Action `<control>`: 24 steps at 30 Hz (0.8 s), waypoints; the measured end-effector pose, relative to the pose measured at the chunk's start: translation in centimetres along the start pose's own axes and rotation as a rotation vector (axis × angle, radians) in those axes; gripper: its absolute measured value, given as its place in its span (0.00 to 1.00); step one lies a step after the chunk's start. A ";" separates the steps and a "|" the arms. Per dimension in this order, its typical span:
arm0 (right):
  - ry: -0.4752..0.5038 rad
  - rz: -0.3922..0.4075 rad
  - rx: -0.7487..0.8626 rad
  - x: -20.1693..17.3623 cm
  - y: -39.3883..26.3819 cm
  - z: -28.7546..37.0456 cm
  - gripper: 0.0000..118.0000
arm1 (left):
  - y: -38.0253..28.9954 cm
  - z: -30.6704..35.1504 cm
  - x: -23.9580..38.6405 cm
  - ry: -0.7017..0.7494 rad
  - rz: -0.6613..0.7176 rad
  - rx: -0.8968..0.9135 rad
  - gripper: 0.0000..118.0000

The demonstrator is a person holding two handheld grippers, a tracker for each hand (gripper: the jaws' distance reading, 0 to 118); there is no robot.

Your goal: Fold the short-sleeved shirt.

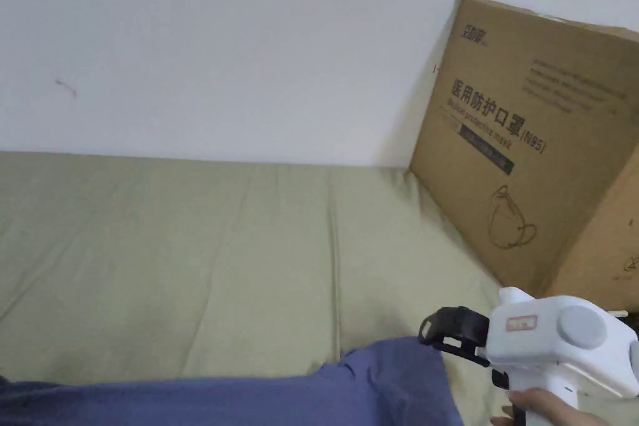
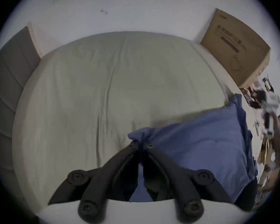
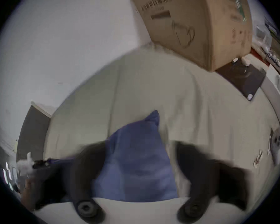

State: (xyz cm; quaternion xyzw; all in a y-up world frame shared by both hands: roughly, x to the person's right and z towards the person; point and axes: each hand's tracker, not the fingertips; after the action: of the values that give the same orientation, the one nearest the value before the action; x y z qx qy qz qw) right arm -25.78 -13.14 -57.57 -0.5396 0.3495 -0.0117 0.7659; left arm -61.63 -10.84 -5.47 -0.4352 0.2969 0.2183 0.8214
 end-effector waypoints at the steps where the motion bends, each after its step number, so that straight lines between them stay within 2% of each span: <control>1: -0.008 -0.039 0.026 0.2 1.4 -1.2 0.98 | -0.1 0.8 0.2 -0.008 -0.007 0.001 0.03; 3: -0.078 -0.052 -0.012 0.0 2.7 -3.7 0.98 | -0.8 2.0 1.3 -0.017 -0.013 0.007 0.03; 5: -0.085 -0.050 -0.082 -0.1 2.9 -5.8 0.93 | -1.1 2.7 1.6 -0.030 -0.020 0.021 0.03; 6: -0.096 -0.033 -0.130 -0.4 3.1 -7.0 0.83 | -1.2 3.0 1.7 -0.043 -0.018 0.019 0.03; 7: -0.102 -0.006 -0.146 -0.8 3.0 -7.7 0.77 | -1.3 2.7 1.7 -0.051 -0.022 0.015 0.03; 8: -0.150 0.046 -0.130 -1.9 1.6 -7.1 0.69 | -1.4 2.7 1.8 -0.057 -0.022 0.013 0.03; 9: -0.218 0.123 -0.101 -2.6 1.2 -6.8 0.49 | -1.6 2.7 1.9 -0.060 -0.022 0.012 0.03; 10: -0.206 0.173 -0.059 -3.0 1.0 -6.2 0.14 | -1.8 2.6 1.9 -0.053 -0.020 0.016 0.03; 11: -0.215 0.200 -0.028 -3.2 1.0 -5.6 0.01 | -1.5 2.0 1.0 -0.051 -0.018 0.016 0.03; 12: -0.184 0.210 0.012 -3.2 0.1 -4.2 0.01 | -1.6 2.0 0.9 -0.050 -0.009 0.014 0.03; 15: -0.070 0.158 0.072 -3.9 -0.2 0.1 0.01 | -2.1 2.5 0.6 -0.045 0.021 0.024 0.03; 16: -0.057 0.170 0.096 -2.3 0.5 0.7 0.01 | -2.3 3.1 0.5 -0.045 0.030 0.037 0.03; 24: 0.017 0.260 0.288 -3.8 -1.6 16.3 0.01 | -3.5 13.5 1.0 -0.082 0.035 0.223 0.03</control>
State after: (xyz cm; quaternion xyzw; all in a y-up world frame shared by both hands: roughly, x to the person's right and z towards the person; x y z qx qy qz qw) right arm -19.18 1.00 -51.41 -0.3745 0.4175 0.0331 0.8272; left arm -54.71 -1.16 1.87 -0.3265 0.2932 0.2159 0.8723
